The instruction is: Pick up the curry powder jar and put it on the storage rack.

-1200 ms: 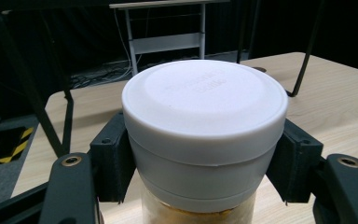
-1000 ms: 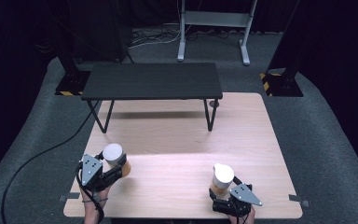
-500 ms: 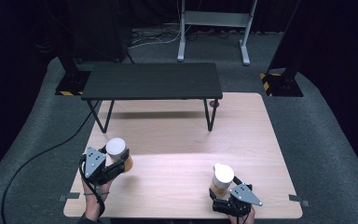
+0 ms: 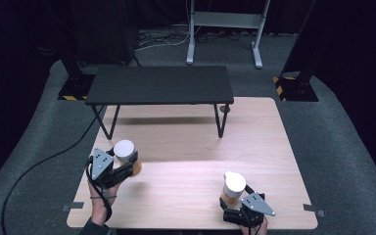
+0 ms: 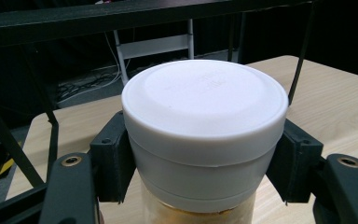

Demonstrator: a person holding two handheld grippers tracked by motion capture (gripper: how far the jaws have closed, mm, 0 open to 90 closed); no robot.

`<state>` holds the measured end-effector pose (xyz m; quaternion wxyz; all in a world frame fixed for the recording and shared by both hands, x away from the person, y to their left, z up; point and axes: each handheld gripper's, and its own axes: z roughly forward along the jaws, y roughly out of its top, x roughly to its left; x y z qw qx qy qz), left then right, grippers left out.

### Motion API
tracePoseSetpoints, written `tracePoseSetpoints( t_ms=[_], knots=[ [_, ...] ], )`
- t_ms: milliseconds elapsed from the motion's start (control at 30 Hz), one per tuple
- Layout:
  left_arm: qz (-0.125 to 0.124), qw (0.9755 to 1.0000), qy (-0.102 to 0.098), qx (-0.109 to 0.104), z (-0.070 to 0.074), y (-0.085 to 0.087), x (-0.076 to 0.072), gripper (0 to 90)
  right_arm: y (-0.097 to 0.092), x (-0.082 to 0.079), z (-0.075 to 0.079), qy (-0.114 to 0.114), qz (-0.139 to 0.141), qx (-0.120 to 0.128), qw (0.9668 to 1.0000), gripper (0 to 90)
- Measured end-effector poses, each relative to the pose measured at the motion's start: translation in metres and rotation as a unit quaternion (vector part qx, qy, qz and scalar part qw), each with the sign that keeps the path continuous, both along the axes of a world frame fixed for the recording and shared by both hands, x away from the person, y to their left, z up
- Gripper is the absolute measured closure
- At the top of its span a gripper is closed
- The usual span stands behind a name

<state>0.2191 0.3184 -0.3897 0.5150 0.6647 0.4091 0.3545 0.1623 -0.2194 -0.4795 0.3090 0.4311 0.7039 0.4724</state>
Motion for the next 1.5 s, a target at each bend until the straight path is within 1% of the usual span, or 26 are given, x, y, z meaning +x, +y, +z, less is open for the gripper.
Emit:
tracePoseSetpoints(
  t_ms=[233,367,533,900,1067,1500],
  knots=[
    [-0.006,1.0000,0.002,0.001,0.002,-0.002,0.007,33.3,0.000,0.000,0.000,0.001,0.000,-0.002,1.0000,0.0],
    [-0.005,1.0000,0.002,0.003,0.003,-0.003,0.010,33.3,0.000,0.001,0.001,0.002,0.000,-0.001,1.0000,0.0],
    [-0.007,1.0000,-0.001,0.005,0.006,-0.004,0.013,33.3,0.001,0.001,0.001,0.002,0.000,-0.002,1.0000,0.0],
    [-0.012,0.9999,0.000,0.003,0.011,-0.007,0.026,33.3,0.001,0.001,0.001,0.003,-0.001,-0.003,1.0000,0.0],
    [-0.015,0.9999,0.000,0.007,0.015,-0.009,0.032,33.3,0.001,0.001,0.001,0.003,-0.002,-0.003,1.0000,0.0],
    [-0.019,0.9997,0.000,0.012,0.020,-0.012,0.040,33.3,0.001,0.001,0.001,0.002,-0.003,-0.003,1.0000,0.0]
  ],
)
